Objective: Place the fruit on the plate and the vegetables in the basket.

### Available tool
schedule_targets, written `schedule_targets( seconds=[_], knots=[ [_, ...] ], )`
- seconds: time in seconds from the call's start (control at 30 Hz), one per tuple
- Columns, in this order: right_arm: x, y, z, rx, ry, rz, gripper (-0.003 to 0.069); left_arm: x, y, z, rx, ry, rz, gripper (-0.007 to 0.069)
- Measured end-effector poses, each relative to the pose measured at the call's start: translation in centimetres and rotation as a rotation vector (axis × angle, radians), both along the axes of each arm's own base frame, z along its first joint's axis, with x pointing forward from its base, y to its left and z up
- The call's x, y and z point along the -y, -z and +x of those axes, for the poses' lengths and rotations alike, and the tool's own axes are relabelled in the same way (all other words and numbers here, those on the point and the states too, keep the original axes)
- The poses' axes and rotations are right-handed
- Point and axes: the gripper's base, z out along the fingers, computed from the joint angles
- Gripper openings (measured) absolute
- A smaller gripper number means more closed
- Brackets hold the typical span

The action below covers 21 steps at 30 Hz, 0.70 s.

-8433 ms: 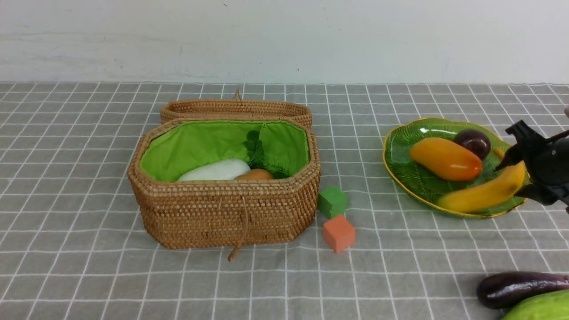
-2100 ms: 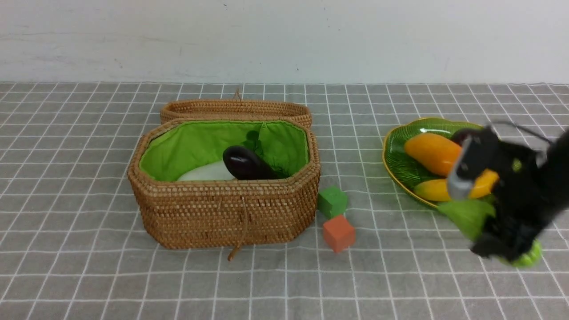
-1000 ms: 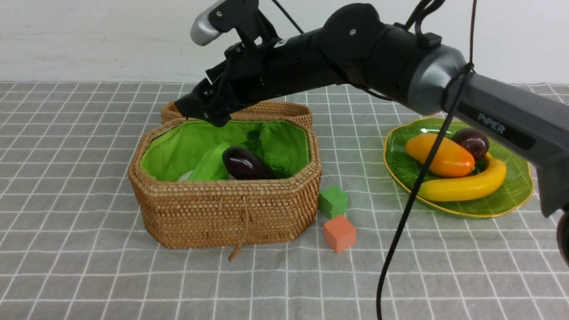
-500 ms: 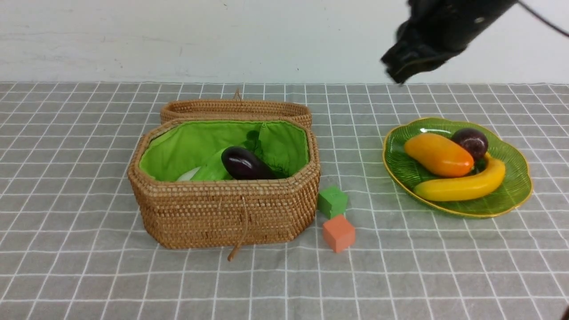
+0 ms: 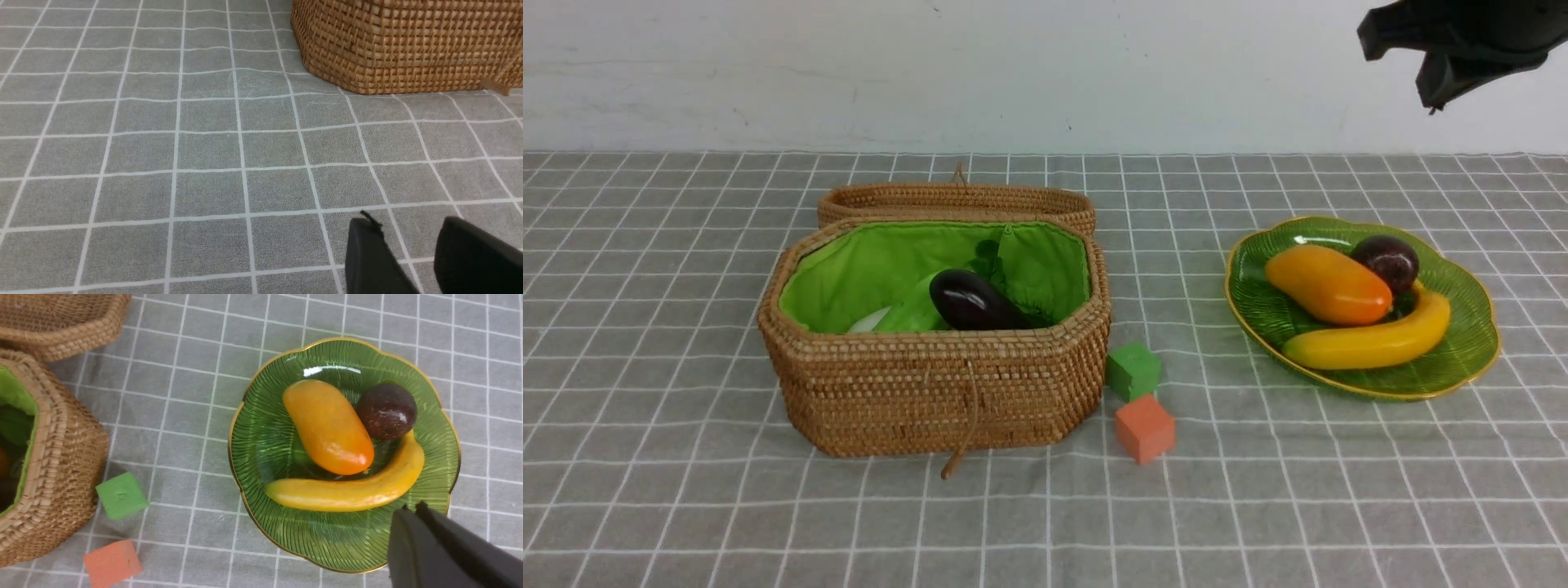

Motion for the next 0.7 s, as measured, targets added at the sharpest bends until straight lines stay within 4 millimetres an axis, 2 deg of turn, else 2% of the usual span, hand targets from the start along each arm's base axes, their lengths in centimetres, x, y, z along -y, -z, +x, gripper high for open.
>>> schedule_targets(
  seconds=[0.2, 0.4, 0.43, 0.53, 0.63, 0.67, 0.7],
  knots=[
    [0.1, -0.4, -0.3, 0.01, 0.001, 0.003, -0.0011, 0.0, 0.0, 0.0, 0.0, 0.0, 0.0, 0.0239],
    [1.7, -2.7, -3.0, 0.158, -0.002, 0.02, -0.0006, 0.0, 0.0, 0.0, 0.0, 0.0, 0.0, 0.0239],
    [2.5, -3.1, -4.1, 0.223, 0.009, 0.03, -0.0006, 0.0, 0.0, 0.0, 0.0, 0.0, 0.0, 0.0239],
    [3.8, -2.3, -6.5, 0.31, 0.037, 0.053, -0.0004, 0.0, 0.0, 0.0, 0.0, 0.0, 0.0, 0.0239],
    [5.6, 0.2, -11.5, 0.425, 0.055, 0.069, 0.0, 0.0, 0.0, 0.0, 0.0, 0.0, 0.0, 0.0239],
    [6.1, 1.9, -12.7, 0.422, 0.062, 0.063, 0.0001, 0.0, 0.0, 0.0, 0.0, 0.0, 0.0, 0.0239],
    [6.3, 1.8, -13.4, 0.439, 0.064, 0.065, 0.0001, 0.0, 0.0, 0.0, 0.0, 0.0, 0.0, 0.0239]
  ],
)
